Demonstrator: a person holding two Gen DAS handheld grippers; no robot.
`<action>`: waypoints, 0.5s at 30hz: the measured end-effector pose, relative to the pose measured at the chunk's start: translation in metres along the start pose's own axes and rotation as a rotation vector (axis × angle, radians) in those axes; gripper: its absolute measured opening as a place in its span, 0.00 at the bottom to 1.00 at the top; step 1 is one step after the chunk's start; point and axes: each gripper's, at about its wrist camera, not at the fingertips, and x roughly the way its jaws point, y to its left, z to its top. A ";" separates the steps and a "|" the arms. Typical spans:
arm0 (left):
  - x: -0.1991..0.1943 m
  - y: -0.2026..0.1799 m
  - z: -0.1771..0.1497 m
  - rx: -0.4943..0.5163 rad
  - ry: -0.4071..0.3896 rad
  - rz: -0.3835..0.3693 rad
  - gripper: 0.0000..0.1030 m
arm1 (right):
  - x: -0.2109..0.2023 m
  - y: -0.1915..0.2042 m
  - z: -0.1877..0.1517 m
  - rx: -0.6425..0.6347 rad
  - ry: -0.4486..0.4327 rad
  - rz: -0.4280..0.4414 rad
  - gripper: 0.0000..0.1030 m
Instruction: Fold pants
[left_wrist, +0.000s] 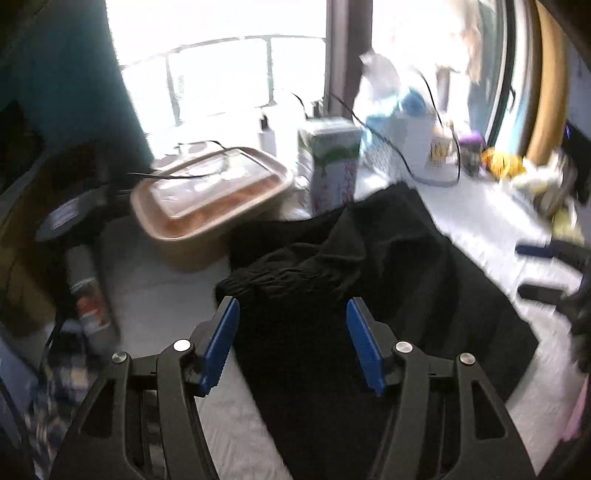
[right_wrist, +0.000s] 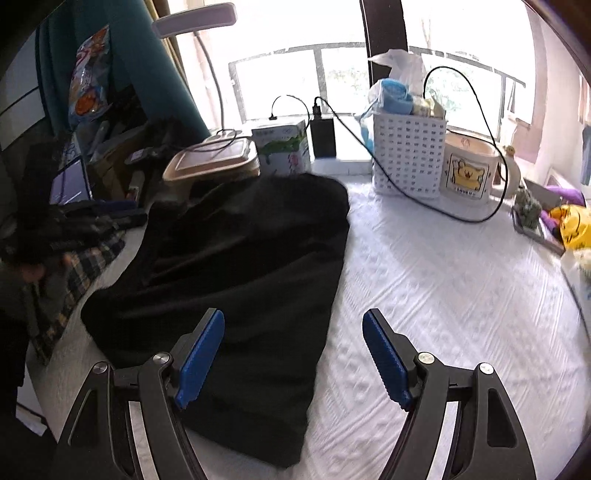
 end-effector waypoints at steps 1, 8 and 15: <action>0.007 0.000 0.001 0.007 0.014 0.008 0.59 | 0.002 -0.002 0.004 0.001 -0.002 -0.002 0.76; 0.024 0.009 -0.003 -0.022 -0.008 -0.002 0.22 | 0.024 -0.014 0.016 0.025 0.018 0.007 0.76; 0.012 0.032 0.010 -0.102 -0.081 0.013 0.13 | 0.045 -0.019 0.029 0.035 0.027 0.030 0.76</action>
